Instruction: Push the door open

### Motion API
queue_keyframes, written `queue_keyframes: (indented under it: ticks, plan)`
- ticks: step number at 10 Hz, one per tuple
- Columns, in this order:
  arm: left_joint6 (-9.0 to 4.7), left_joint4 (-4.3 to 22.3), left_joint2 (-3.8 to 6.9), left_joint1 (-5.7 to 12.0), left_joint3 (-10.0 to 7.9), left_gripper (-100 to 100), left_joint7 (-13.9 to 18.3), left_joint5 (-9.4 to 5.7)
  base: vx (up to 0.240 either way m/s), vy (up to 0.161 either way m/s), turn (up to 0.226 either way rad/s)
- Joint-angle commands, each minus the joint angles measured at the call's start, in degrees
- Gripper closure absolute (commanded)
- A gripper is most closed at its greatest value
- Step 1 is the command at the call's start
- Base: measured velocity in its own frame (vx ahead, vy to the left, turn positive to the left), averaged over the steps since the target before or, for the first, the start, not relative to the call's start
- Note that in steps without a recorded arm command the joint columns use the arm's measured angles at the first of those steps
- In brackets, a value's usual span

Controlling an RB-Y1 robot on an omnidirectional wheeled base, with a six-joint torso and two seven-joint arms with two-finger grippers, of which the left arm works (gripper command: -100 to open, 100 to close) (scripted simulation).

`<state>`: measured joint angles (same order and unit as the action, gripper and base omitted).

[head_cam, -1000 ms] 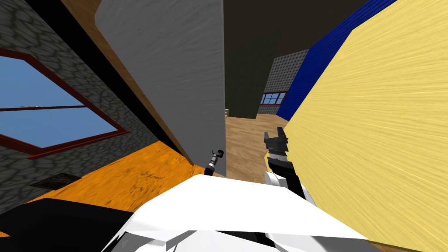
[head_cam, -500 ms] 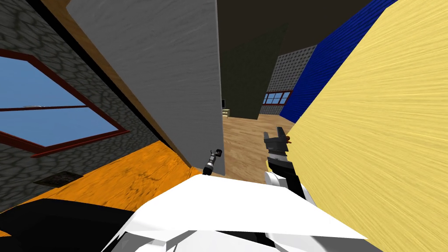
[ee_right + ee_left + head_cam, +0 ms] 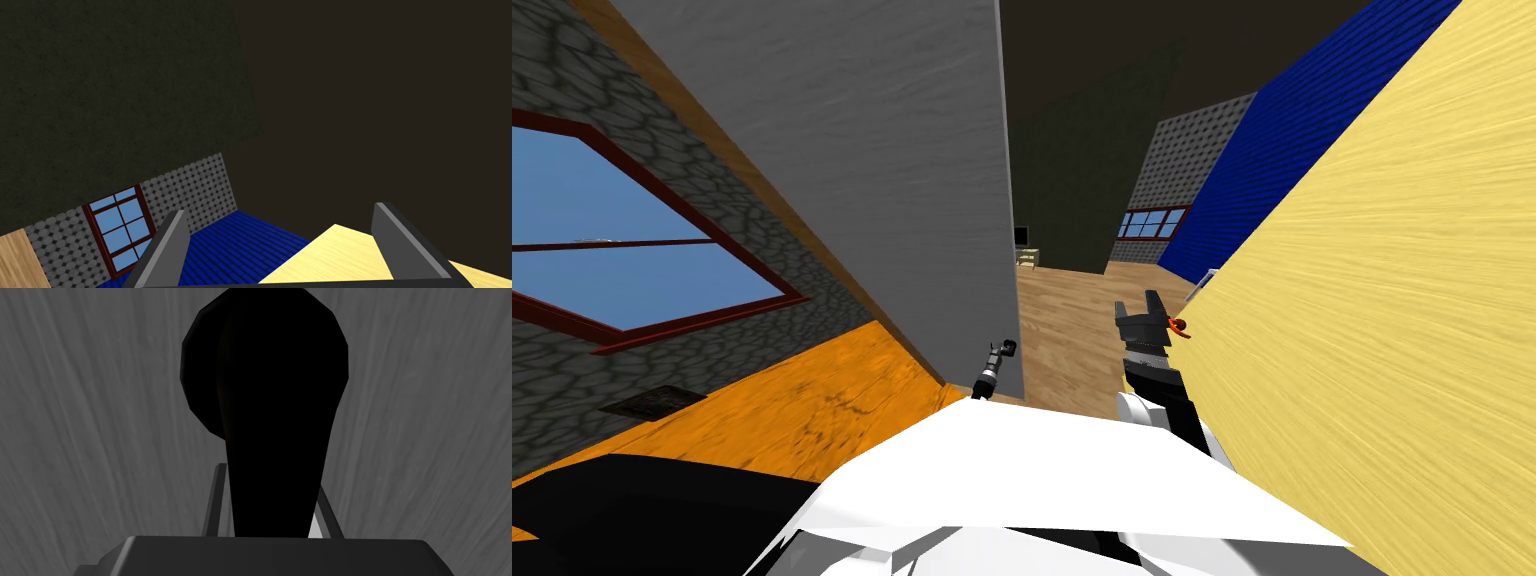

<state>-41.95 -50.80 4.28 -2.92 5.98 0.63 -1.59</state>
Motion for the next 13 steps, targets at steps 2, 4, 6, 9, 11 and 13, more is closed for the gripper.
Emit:
queue_keyframes:
  ticks: [2,4,6,9,11,13]
  plan:
    - [-0.57,1.3,-0.06,1.14,-2.53,100,-0.9,-0.92,0.161,-0.102,0.078]
    - [-0.53,1.8,-0.57,1.55,-4.07,100,-1.4,-1.52,0.180,-0.112,0.071]
    - [-0.50,2.1,-1.01,1.84,-5.13,100,-1.7,-1.93,0.129,-0.086,0.053]
    - [-0.45,2.6,-1.95,2.30,-6.83,100,-2.3,-2.59,0.156,-0.100,0.071]
    - [-0.42,2.9,-2.78,2.60,-7.96,100,-2.7,-3.03,0.158,-0.095,0.066]
    - [-0.51,3.1,-1.36,2.39,-9.01,100,-2.8,-3.50,0.094,-0.030,0.043]
